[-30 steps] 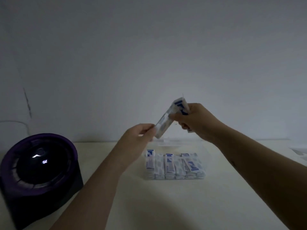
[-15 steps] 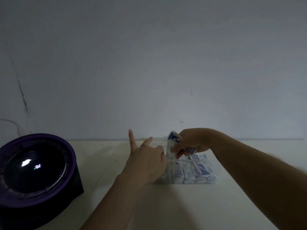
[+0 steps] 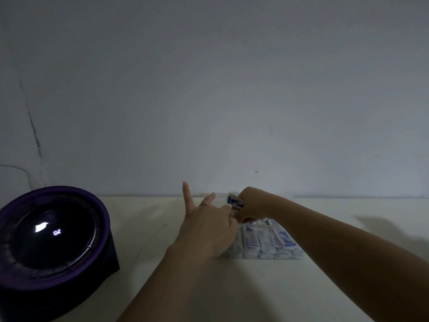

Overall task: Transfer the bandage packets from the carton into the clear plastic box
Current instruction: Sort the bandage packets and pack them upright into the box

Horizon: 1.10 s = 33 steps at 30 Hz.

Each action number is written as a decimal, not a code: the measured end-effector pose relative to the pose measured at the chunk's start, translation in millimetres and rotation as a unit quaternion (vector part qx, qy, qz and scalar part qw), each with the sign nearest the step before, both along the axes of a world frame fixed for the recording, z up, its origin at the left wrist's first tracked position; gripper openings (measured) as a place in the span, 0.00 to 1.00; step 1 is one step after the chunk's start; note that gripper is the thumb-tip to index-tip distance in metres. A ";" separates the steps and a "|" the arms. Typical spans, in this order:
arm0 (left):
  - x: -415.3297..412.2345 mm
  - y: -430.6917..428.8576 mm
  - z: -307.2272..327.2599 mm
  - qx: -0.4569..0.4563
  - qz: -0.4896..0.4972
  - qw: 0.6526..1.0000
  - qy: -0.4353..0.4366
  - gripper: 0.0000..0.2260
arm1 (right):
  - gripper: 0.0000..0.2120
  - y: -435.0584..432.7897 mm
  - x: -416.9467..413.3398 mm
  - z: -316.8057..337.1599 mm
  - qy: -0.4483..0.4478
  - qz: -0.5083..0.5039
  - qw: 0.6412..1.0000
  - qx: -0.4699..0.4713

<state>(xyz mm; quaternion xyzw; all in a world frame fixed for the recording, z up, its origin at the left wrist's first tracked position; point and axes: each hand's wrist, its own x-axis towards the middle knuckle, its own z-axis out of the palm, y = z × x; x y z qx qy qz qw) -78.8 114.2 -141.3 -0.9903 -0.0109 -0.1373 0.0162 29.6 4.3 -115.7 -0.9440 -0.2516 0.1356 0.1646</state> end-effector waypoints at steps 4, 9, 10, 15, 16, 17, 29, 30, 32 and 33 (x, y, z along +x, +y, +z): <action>-0.6 0.8 0.9 0.004 -0.005 1.000 -0.003 0.21 | 0.11 -4.4 1.1 1.3 -0.004 -0.016 0.998 0.059; -1.5 1.8 1.4 0.015 -0.002 1.000 0.007 0.20 | 0.09 -7.9 -6.9 9.7 -0.021 -0.009 0.997 0.078; -1.7 1.3 1.6 0.020 -0.003 1.000 0.009 0.20 | 0.09 -8.4 -7.9 10.1 -0.013 -0.001 0.997 0.070; -4.5 -1.2 4.2 0.008 -0.010 1.000 0.000 0.21 | 0.10 -2.1 -13.7 7.0 -0.022 0.047 0.998 -0.043; -5.4 -1.3 5.3 0.009 -0.011 1.000 -0.001 0.21 | 0.13 -1.1 -14.3 7.4 -0.021 0.047 0.997 -0.048; -6.2 -1.3 6.3 0.011 -0.013 1.000 0.002 0.21 | 0.14 -1.5 -15.5 9.7 -0.003 0.032 0.999 -0.021; -19.6 -7.5 46.1 -0.621 -0.150 0.769 0.027 0.12 | 0.14 -23.5 -71.3 60.4 0.188 0.049 0.821 0.536; -21.7 -8.6 47.3 -0.660 -0.169 0.727 0.080 0.13 | 0.15 -23.4 -76.6 60.4 0.192 0.054 0.821 0.534; -25.2 -10.0 47.1 -0.700 -0.196 0.674 0.131 0.12 | 0.14 -25.1 -84.2 59.5 0.177 0.067 0.836 0.515; -26.7 -10.5 46.7 -0.712 -0.200 0.659 0.138 0.11 | 0.14 -26.6 -86.3 59.2 0.166 0.074 0.846 0.502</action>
